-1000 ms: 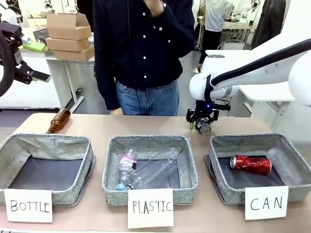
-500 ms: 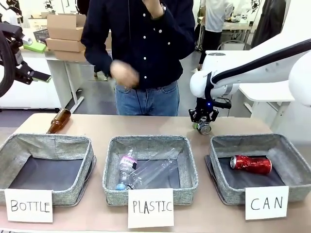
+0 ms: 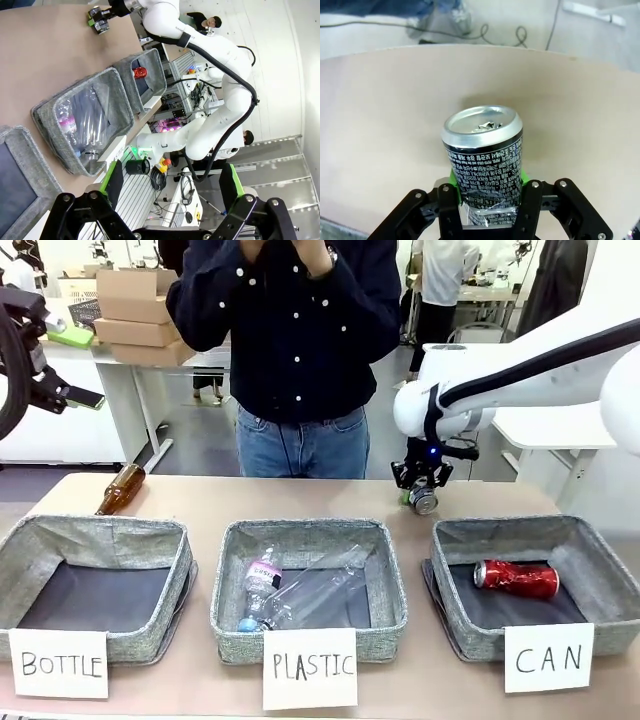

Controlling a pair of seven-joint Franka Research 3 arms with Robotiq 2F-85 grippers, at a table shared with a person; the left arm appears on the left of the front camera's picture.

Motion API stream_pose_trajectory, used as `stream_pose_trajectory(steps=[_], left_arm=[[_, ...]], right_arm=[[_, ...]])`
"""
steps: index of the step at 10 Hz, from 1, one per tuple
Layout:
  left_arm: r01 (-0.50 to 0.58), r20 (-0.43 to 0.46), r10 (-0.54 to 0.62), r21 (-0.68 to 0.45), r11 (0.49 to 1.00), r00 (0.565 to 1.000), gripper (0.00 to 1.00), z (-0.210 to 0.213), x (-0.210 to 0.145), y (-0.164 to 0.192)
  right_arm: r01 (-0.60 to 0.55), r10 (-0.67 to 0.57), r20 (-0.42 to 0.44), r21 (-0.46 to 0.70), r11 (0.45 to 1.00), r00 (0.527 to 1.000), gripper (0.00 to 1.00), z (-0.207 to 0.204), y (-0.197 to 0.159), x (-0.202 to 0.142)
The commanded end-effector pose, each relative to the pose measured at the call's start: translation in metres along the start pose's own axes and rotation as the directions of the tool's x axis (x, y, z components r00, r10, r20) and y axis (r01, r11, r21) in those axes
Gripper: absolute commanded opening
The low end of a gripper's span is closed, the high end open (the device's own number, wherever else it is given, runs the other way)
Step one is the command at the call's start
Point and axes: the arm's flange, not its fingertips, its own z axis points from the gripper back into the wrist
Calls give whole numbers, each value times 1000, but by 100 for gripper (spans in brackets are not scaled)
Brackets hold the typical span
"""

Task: Sort the can waste into the basket.
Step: Pick up the can waste from the table and place it in the right Fabric basket.

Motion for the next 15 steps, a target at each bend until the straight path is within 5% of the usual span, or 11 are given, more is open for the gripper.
stream_pose_trajectory(steps=[1, 3, 4, 6, 8, 12, 13, 14, 15], left_arm=[[9, -8, -9, 13, 1000, 1000, 100, 1, -2, 0], [9, -8, -9, 13, 1000, 1000, 100, 1, -2, 0], [9, -8, -9, 13, 1000, 1000, 100, 1, -2, 0], [9, -8, -9, 13, 1000, 1000, 100, 1, -2, 0], [9, -8, -9, 13, 1000, 1000, 100, 1, -2, 0], [9, -8, -9, 13, 1000, 1000, 100, 1, -2, 0], [9, -8, -9, 13, 1000, 1000, 100, 1, -2, 0], [9, -8, -9, 13, 1000, 1000, 100, 1, -2, 0], [9, -8, -9, 13, 1000, 1000, 100, 1, -2, 0]], right_arm=[[-66, 67, -5, 35, 997, 998, 18, 76, -34, -64], [-185, 184, 22, 110, 976, 983, 18, 143, -76, -162], [-248, 252, 5, 180, 952, 968, 18, 156, -101, -207], [-199, 203, 12, 263, 944, 979, 18, 150, -143, -257], [-190, 183, 50, 327, 926, 982, 18, 131, -160, -283], [-210, 202, 62, 357, 910, 978, 18, 125, -162, -275], [-202, 195, 55, 355, 913, 979, 84, 126, -161, -272], [-200, 195, 51, 356, 913, 979, 86, 126, -161, -270], [-194, 189, 49, 361, 912, 981, 100, 125, -161, -268]])
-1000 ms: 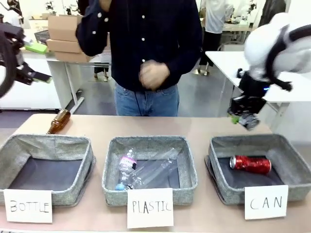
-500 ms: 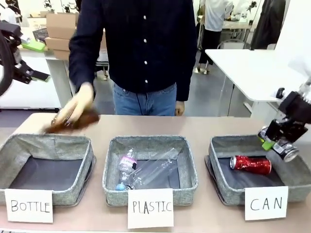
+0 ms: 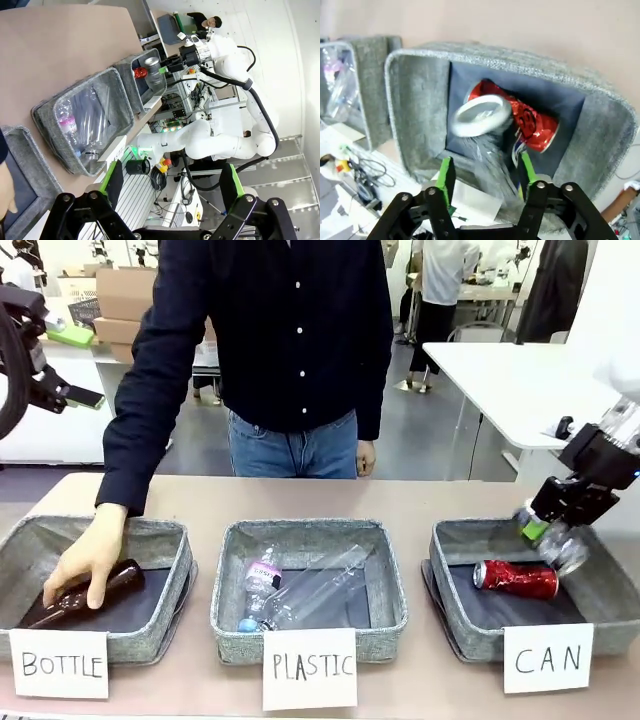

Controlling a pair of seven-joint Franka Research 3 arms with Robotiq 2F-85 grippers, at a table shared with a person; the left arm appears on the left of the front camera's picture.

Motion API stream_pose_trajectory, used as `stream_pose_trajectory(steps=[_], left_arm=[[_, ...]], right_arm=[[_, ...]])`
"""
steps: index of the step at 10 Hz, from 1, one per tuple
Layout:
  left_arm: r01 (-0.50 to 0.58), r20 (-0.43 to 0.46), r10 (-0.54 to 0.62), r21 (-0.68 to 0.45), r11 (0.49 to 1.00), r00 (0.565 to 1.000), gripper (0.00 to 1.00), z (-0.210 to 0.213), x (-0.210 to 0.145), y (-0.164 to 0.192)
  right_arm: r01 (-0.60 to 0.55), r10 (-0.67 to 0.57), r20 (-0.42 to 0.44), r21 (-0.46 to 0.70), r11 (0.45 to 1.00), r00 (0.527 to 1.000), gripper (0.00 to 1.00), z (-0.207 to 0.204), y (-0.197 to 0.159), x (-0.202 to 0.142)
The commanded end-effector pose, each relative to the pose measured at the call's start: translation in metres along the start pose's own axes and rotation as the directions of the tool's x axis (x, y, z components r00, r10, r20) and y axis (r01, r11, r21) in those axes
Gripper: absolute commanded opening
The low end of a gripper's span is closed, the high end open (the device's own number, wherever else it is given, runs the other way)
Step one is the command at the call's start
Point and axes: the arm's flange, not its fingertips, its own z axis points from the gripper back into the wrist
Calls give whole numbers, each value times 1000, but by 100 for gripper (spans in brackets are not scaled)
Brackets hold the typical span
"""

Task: Sort the can waste into the basket.
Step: Pick up the can waste from the table and place it in the right Fabric basket.

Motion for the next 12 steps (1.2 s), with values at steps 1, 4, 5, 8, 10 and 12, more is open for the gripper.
stream_pose_trajectory(steps=[1, 4, 5, 8, 10, 12], left_arm=[[9, -7, -8, 11, 1000, 1000, 100, 1, -2, 0], [9, -7, -8, 11, 1000, 1000, 100, 1, -2, 0], [9, -7, -8, 11, 1000, 1000, 100, 1, -2, 0], [9, -7, -8, 11, 1000, 1000, 100, 1, -2, 0], [9, -7, -8, 11, 1000, 1000, 100, 1, -2, 0], [9, -7, -8, 11, 1000, 1000, 100, 1, -2, 0]], right_arm=[[-22, 22, 21, 36, 999, 1000, 100, -1, -4, 7], [3, -6, 41, 83, 997, 999, 100, 1, -5, 10], [37, -43, 57, 104, 994, 997, 100, 2, -6, 12], [13, -13, 4, 19, 1000, 1000, 100, -1, -1, 3], [23, -24, 11, 35, 999, 1000, 100, -1, 0, 5], [180, -185, -60, 643, 744, 981, 100, 28, 50, 43]])
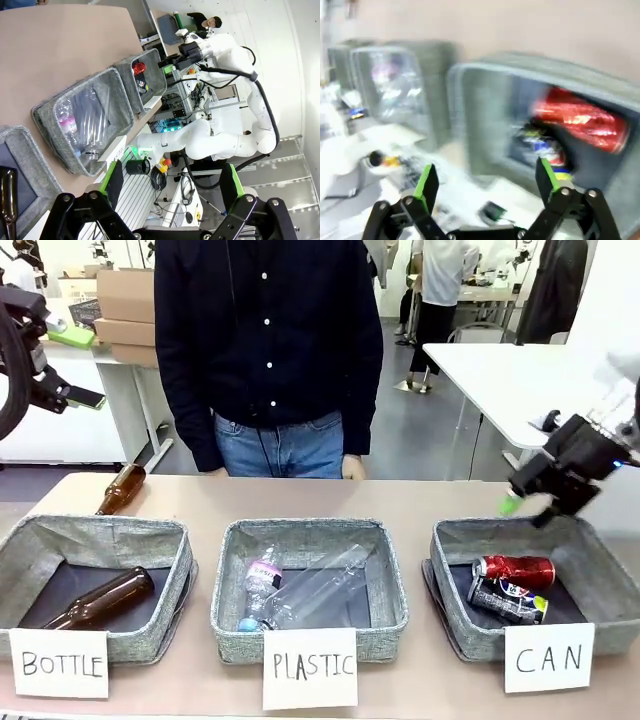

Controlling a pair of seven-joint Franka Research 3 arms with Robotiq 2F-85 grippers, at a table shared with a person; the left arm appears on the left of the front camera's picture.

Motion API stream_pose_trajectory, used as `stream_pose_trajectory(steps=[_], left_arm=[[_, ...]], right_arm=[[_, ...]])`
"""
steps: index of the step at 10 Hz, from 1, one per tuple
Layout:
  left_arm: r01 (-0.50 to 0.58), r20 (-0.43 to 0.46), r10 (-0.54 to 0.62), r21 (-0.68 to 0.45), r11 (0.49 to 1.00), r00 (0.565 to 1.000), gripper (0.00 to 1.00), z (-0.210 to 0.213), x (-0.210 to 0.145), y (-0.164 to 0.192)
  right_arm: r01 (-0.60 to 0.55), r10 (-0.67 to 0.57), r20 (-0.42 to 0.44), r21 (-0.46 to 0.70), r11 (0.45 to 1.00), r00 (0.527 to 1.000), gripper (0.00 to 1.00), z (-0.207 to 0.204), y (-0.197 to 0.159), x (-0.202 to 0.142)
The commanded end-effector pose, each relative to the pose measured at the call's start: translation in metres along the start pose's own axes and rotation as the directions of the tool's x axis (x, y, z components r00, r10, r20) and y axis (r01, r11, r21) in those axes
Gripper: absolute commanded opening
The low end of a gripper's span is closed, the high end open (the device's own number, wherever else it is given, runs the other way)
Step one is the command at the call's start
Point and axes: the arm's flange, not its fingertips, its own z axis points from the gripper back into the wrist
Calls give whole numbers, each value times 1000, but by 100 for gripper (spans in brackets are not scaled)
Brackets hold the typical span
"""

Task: Sort the can waste into the basket.
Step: Pick up the can waste from the table and place it in the right Fabric basket.

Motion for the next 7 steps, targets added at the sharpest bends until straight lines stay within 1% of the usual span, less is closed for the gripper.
stream_pose_trajectory(steps=[1, 2, 3, 4, 5, 7], left_arm=[[9, -7, -9, 11, 1000, 1000, 100, 1, -2, 0], [9, -7, -9, 11, 1000, 1000, 100, 1, -2, 0], [9, -7, -9, 11, 1000, 1000, 100, 1, -2, 0], [9, -7, -9, 11, 1000, 1000, 100, 1, -2, 0], [9, -7, -9, 11, 1000, 1000, 100, 1, -2, 0], [9, -7, -9, 11, 1000, 1000, 100, 1, -2, 0]], right_arm=[[113, -34, -146, 577, 809, 989, 100, 40, 43, 7], [24, 58, -87, 729, 684, 995, 100, 61, 49, -11], [-65, 79, 30, 872, 486, 996, 100, 79, 39, -31], [-74, 41, 63, 930, 359, 997, 100, 86, 24, -43], [-66, 95, -37, 475, 878, 995, 100, 63, 69, -14], [-66, 95, -37, 475, 878, 995, 100, 63, 69, -14]])
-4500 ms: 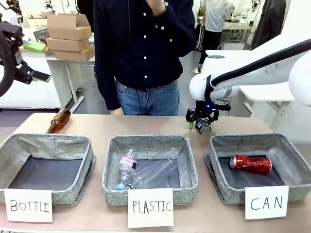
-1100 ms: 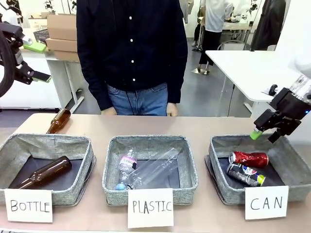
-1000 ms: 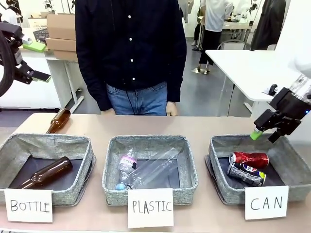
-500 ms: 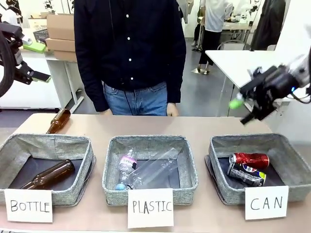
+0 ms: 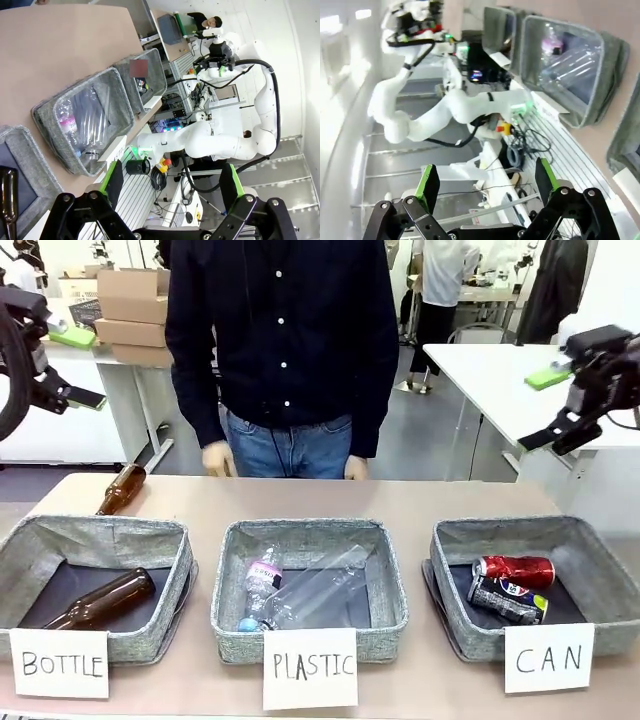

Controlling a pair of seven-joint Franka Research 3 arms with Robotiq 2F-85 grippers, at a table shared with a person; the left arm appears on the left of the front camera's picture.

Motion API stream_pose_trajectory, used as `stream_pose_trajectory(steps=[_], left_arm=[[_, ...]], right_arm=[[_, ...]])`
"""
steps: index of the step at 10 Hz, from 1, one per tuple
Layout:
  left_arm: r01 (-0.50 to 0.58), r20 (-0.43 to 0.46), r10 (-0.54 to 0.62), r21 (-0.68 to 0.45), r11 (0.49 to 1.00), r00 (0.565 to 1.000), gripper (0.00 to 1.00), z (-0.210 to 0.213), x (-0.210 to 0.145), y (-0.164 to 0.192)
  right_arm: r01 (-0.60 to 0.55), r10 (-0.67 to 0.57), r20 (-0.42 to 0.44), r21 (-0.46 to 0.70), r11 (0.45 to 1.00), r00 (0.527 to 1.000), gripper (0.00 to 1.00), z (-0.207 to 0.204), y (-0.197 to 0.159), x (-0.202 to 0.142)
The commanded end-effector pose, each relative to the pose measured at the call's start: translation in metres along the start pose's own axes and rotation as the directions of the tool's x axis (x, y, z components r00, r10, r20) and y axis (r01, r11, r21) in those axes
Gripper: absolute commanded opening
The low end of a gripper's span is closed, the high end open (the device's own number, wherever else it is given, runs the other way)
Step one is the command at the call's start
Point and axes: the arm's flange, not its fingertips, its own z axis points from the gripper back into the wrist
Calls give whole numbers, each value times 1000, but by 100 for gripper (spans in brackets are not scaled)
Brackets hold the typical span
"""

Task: Sort the can waste into the basket.
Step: Pick up the can waste from the table and place it in the right Fabric basket.

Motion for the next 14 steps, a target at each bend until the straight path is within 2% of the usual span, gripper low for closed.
stream_pose_trajectory(steps=[1, 14], left_arm=[[9, -8, -9, 11, 1000, 1000, 100, 1, -2, 0], [9, -8, -9, 11, 1000, 1000, 100, 1, -2, 0]], right_arm=[[2, -2, -3, -71, 997, 1000, 100, -5, 0, 8], [2, -2, -3, -71, 997, 1000, 100, -5, 0, 8]])
